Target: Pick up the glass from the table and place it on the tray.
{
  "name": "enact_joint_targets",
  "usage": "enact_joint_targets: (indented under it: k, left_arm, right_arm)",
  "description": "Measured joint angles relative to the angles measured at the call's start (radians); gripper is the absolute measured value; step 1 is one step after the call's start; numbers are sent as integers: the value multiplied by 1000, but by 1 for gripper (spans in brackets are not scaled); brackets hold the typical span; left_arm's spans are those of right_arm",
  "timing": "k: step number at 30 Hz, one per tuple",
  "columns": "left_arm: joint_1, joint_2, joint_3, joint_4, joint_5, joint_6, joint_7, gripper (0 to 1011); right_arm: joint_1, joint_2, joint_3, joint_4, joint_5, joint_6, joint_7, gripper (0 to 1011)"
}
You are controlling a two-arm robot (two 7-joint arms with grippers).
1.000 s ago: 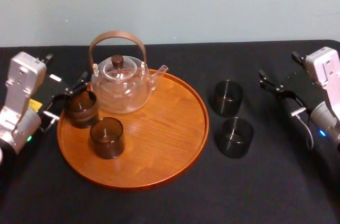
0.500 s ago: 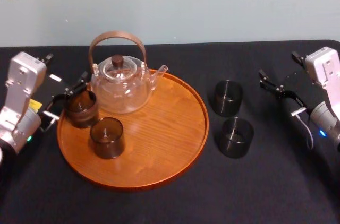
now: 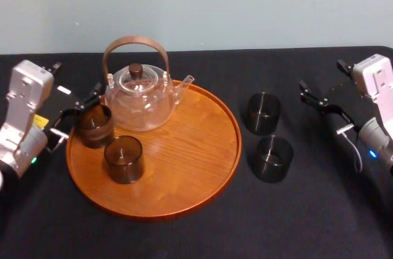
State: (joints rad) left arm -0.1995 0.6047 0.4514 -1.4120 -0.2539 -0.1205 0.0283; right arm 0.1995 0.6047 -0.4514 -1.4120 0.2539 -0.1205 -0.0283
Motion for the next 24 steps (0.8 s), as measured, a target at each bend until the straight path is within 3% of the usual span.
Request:
enact_joint_targets:
  k: [16,24]
  left_arm:
    - [0,0,0,0,0,0,0,1001]
    - [0,0,0,0,0,0,0,1001]
  right_arm:
    - [-5,-4,14,-2,1,0,18,1002]
    - [-53,15,51,-77,29,28,56,1002]
